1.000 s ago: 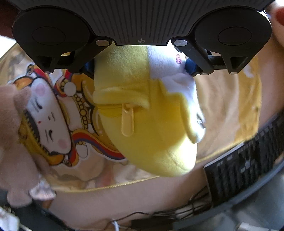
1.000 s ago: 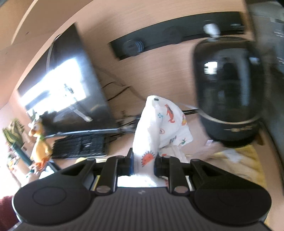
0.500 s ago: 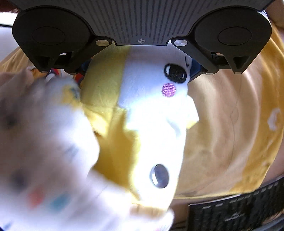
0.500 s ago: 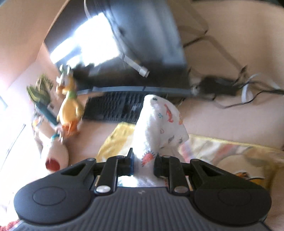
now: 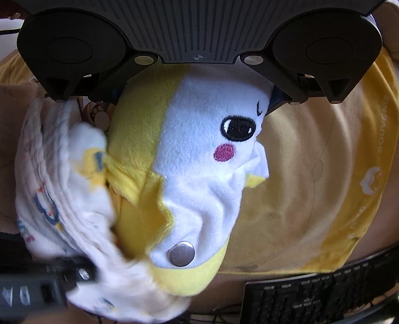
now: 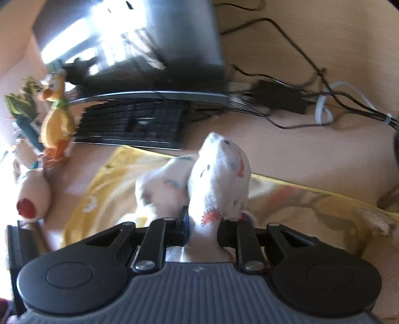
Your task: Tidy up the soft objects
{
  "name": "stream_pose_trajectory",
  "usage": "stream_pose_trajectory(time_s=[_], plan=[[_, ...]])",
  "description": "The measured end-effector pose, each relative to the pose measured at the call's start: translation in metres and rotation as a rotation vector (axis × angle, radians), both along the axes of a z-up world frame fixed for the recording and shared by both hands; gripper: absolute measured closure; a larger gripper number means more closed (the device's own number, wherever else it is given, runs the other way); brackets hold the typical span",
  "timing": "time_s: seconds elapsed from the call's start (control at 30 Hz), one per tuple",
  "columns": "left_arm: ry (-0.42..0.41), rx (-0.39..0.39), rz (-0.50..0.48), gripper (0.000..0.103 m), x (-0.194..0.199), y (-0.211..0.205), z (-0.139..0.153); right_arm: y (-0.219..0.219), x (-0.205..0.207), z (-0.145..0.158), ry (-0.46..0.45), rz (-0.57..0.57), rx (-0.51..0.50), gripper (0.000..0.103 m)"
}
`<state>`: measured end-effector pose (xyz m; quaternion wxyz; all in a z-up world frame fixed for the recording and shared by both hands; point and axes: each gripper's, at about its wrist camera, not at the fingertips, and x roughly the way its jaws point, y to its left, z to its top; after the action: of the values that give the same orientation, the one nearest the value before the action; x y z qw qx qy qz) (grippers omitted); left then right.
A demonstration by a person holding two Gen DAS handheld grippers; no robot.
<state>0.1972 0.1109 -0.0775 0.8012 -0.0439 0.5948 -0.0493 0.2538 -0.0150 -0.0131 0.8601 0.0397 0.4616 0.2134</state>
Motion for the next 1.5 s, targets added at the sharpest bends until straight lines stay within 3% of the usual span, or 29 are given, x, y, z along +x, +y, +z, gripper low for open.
stream_pose_trajectory(time_s=[0.2,0.37,0.6,0.73,0.87,1.07,1.23,1.37,1.5], plan=[[0.026,-0.022,0.009,0.001,-0.002,0.005,0.004,-0.033,0.011,-0.029,0.088,-0.113,-0.041,0.085],[0.076,-0.125,0.029,0.001,0.002,0.024,0.014,-0.051,0.001,-0.011,0.068,-0.12,0.077,0.086],[0.073,-0.134,-0.006,0.001,-0.002,0.03,0.035,-0.041,-0.03,0.045,-0.042,0.028,0.255,0.086],[0.072,-0.126,-0.039,0.001,-0.01,0.033,0.045,-0.027,-0.045,0.051,-0.014,0.147,0.305,0.085],[0.069,-0.099,-0.06,0.001,-0.023,0.044,0.054,-0.007,-0.053,0.038,0.01,0.193,0.214,0.085],[0.093,-0.138,-0.011,0.001,-0.027,0.061,0.055,-0.003,-0.07,0.012,0.077,0.21,0.098,0.085],[0.061,-0.11,-0.034,0.001,-0.027,0.058,0.061,-0.014,-0.079,-0.023,0.143,0.122,0.001,0.085],[0.008,-0.098,-0.051,0.001,-0.026,0.055,0.075,-0.03,-0.088,-0.026,0.157,0.06,0.004,0.086],[-0.052,-0.05,-0.054,0.001,-0.015,0.063,0.083,-0.035,-0.1,-0.008,0.123,0.049,0.055,0.086]])
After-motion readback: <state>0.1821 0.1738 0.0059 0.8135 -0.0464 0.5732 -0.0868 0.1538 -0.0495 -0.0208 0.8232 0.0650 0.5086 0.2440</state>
